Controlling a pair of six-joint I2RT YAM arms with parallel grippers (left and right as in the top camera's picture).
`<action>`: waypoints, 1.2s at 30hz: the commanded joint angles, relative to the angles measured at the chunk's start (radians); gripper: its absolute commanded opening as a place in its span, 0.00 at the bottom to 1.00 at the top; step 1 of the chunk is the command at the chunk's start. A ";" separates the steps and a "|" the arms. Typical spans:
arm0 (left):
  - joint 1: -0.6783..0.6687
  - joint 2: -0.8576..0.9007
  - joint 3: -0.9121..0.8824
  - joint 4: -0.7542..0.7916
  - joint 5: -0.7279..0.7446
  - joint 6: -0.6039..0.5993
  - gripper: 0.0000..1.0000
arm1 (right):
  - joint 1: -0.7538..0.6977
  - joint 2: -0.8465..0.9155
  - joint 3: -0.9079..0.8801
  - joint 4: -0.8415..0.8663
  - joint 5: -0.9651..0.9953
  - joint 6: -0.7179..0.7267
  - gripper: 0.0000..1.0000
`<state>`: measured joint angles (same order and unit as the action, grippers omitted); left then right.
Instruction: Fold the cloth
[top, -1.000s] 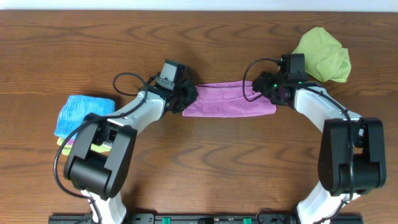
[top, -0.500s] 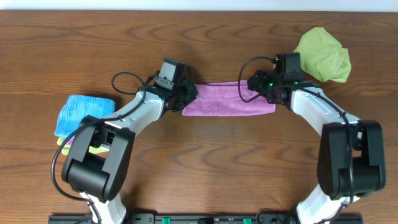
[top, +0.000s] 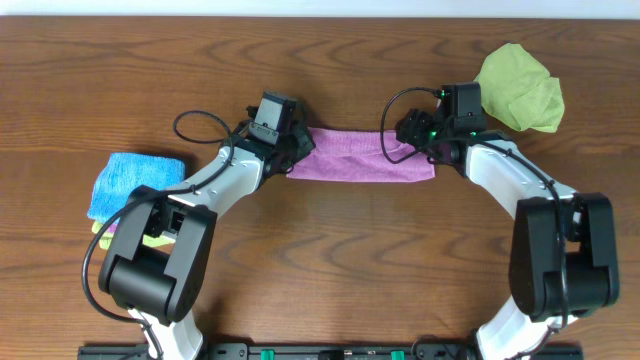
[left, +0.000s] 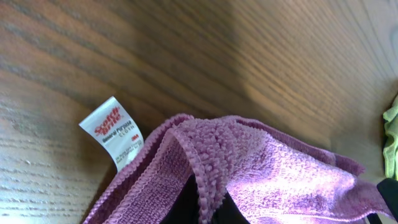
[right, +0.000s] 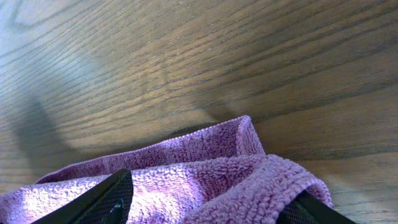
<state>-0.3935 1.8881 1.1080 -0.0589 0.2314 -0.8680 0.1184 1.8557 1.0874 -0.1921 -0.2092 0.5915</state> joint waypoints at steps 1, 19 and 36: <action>0.008 -0.011 0.023 0.012 -0.050 0.039 0.06 | 0.008 -0.025 0.022 0.002 0.003 -0.001 0.68; 0.007 0.050 0.023 0.076 -0.076 0.053 0.14 | 0.008 -0.025 0.022 0.017 0.026 -0.001 0.67; 0.062 -0.008 0.023 0.003 -0.035 0.080 0.95 | 0.006 -0.171 0.022 -0.176 0.074 0.007 0.78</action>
<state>-0.3538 1.9213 1.1088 -0.0296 0.1841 -0.8104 0.1192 1.7485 1.0882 -0.3412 -0.1562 0.5930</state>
